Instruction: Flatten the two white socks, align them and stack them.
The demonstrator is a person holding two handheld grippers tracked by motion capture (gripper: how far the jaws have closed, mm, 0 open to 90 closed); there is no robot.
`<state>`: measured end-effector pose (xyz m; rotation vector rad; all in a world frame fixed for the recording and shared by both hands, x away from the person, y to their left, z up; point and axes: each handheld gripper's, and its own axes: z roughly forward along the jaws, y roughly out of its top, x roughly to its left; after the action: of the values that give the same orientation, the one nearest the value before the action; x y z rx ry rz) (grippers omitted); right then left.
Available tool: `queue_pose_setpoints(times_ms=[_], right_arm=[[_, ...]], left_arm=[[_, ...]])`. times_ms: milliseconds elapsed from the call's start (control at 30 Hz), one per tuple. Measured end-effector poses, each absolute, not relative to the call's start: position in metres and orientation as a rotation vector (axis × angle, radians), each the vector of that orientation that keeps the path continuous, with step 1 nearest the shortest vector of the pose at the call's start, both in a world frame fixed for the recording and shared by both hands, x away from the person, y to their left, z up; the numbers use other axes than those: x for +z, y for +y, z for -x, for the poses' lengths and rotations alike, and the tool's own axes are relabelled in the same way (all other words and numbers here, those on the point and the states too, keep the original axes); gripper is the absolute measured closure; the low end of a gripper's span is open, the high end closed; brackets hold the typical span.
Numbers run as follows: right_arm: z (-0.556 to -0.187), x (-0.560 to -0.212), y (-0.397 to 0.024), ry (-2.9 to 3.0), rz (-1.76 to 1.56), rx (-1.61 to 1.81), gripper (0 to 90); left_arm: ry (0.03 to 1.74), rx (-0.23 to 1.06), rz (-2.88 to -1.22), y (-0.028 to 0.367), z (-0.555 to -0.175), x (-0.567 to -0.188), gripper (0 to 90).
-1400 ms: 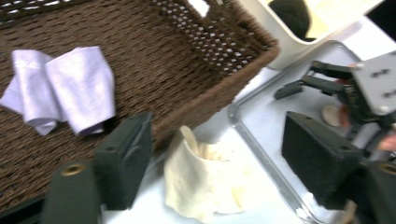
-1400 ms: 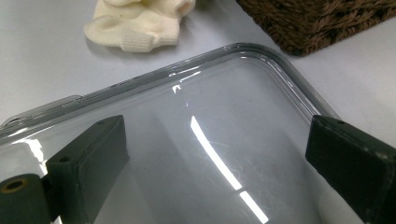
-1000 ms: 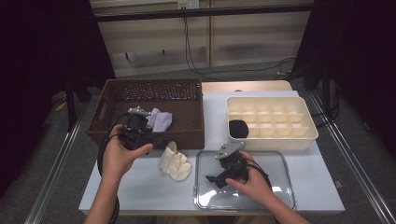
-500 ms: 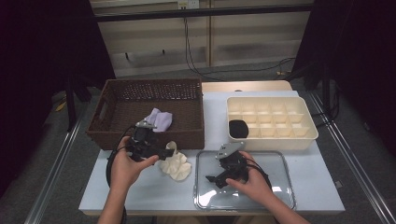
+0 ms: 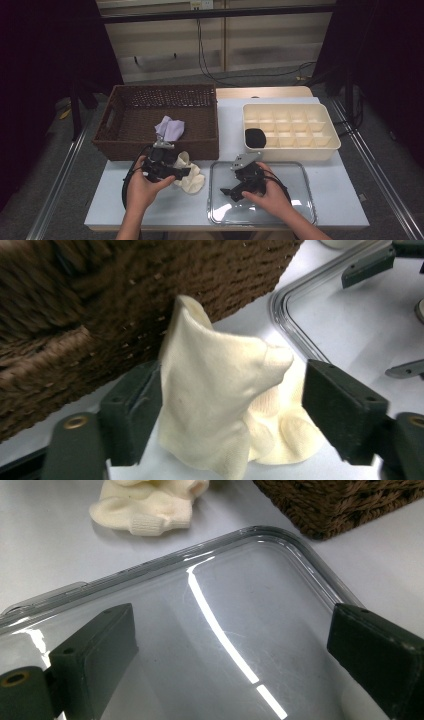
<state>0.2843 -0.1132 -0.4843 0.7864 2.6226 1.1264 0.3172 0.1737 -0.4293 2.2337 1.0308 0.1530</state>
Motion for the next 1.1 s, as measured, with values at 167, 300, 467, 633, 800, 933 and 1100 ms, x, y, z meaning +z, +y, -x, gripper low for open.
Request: queue_pose_setpoints(times_ms=[167,300,467,633,800,933,1100], right_arm=[[-0.284,-0.484,-0.113,2.621,-0.788,1.126,5.1],[-0.284,-0.484,-0.113,2.622,-0.788,1.126,5.1],[-0.284,-0.484,-0.113,2.623,-0.786,1.126,5.1],[-0.284,-0.484,-0.113,2.623,-0.787,1.126,5.1],[-0.284,-0.484,-0.113,2.619,-0.790,1.126,5.1],[-0.284,-0.484,-0.113,2.619,-0.790,1.126,5.1],[-0.284,-0.484,-0.113,2.620,-0.794,1.125,5.1]], left_arm=[[1.033,0.151,-2.250,0.174,-0.316,-0.437,30.7],[1.036,0.162,-2.248,0.172,-0.314,-0.437,33.2],[1.032,0.174,-2.258,0.173,-0.312,-0.435,33.6],[1.040,0.183,-2.237,0.176,-0.310,-0.433,35.9],[1.044,0.183,-2.249,0.178,-0.313,-0.440,38.2],[1.041,0.178,-2.258,0.178,-0.314,-0.446,34.0],[1.042,0.170,-2.265,0.177,-0.316,-0.454,35.3]])
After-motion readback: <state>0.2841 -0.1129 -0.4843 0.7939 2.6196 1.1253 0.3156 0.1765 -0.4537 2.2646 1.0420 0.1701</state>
